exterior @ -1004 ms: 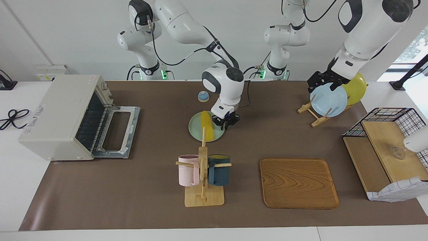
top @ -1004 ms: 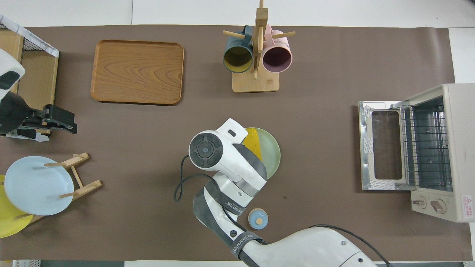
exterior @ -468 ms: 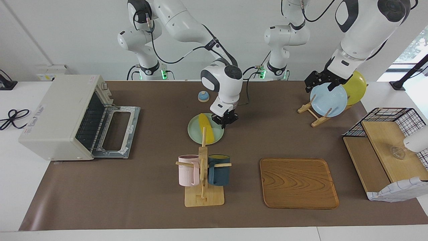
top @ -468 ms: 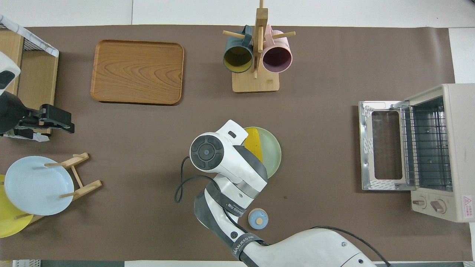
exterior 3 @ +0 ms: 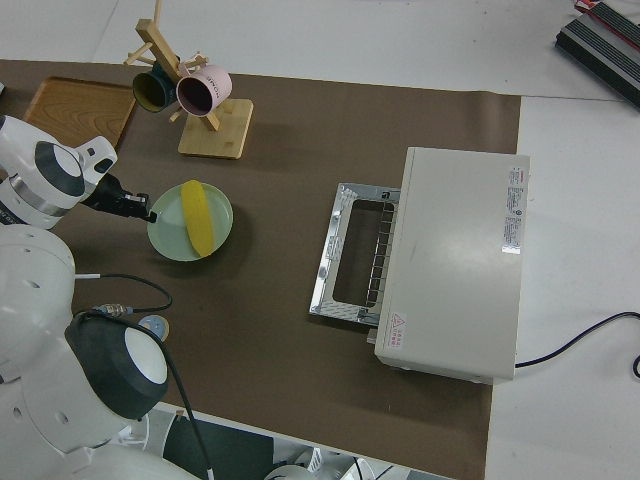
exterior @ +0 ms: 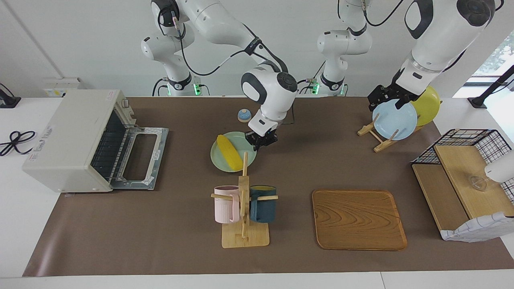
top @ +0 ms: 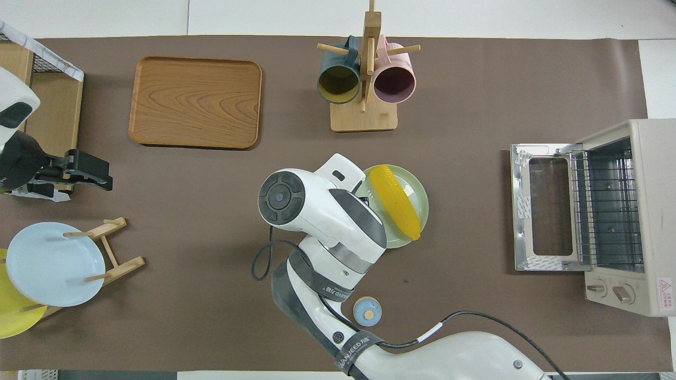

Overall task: Put corn in oven
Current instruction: 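Carry the plate with corn into the open oven with the right gripper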

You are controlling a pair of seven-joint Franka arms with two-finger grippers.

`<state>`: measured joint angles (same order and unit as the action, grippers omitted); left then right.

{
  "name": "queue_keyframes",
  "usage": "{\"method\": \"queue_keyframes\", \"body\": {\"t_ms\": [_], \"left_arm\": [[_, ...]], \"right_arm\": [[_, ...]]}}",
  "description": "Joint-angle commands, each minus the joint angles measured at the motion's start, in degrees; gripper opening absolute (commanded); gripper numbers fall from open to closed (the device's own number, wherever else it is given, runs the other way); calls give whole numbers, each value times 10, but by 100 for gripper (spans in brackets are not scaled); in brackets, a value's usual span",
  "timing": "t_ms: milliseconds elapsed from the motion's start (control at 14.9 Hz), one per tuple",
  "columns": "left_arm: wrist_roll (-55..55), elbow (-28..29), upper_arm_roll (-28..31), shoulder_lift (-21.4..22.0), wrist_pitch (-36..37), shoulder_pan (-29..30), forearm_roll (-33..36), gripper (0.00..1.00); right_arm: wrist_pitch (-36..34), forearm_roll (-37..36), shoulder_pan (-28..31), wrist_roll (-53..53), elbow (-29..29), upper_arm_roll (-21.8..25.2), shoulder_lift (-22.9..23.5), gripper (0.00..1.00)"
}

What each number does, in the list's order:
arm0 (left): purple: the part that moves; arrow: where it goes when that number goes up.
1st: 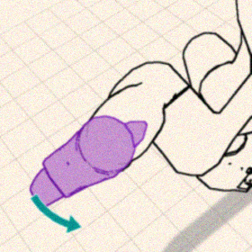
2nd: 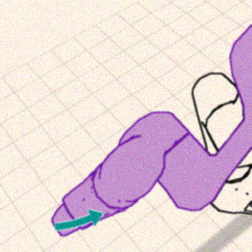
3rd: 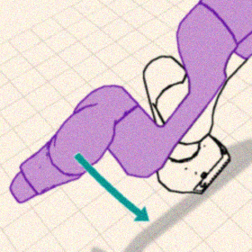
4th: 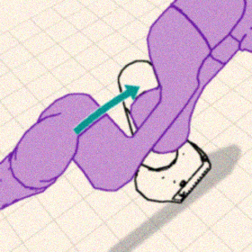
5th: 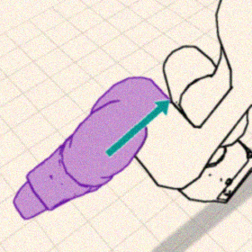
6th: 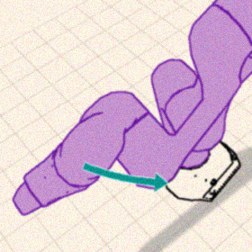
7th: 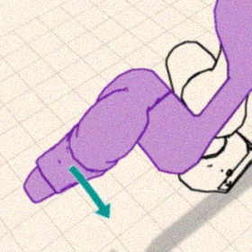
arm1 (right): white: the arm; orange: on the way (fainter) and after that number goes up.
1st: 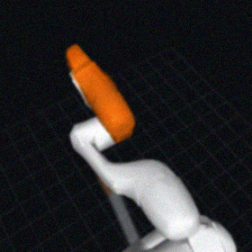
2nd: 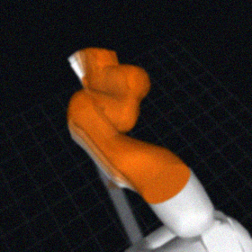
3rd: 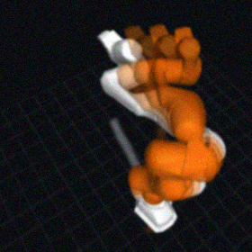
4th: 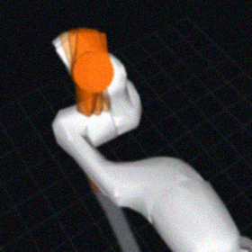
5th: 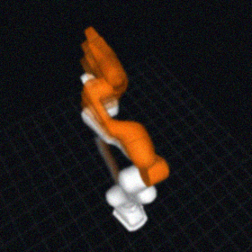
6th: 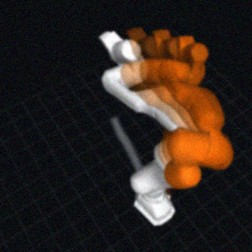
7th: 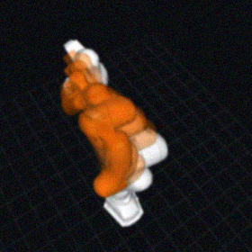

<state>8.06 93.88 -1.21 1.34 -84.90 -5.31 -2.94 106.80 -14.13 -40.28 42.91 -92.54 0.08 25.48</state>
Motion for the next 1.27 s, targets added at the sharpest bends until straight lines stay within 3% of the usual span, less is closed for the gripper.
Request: {"method": "queue_keyframes", "body": {"t_ms": [0, 401, 669, 870, 1204], "left_arm": [[3, -4, 13, 1, -3, -11, -5, 100], [2, 2, 15, 5, -10, -8, -3, 100], [-4, 0, 11, 2, -12, -11, 14, 100], [-4, -6, 8, -20, -11, -11, 14, 100], [-4, -4, 4, -14, -9, -12, 14, 100]], "right_arm": [[-33, -17, 62, -34, -24, 2, -45, 0], [-35, -13, 208, -174, -140, 1, -154, 0], [-30, -17, 273, -221, -197, 2, -177, 0], [-30, -19, 314, -278, -202, 3, -177, 0], [-22, -22, 375, -350, -220, 2, -183, 0]]}}
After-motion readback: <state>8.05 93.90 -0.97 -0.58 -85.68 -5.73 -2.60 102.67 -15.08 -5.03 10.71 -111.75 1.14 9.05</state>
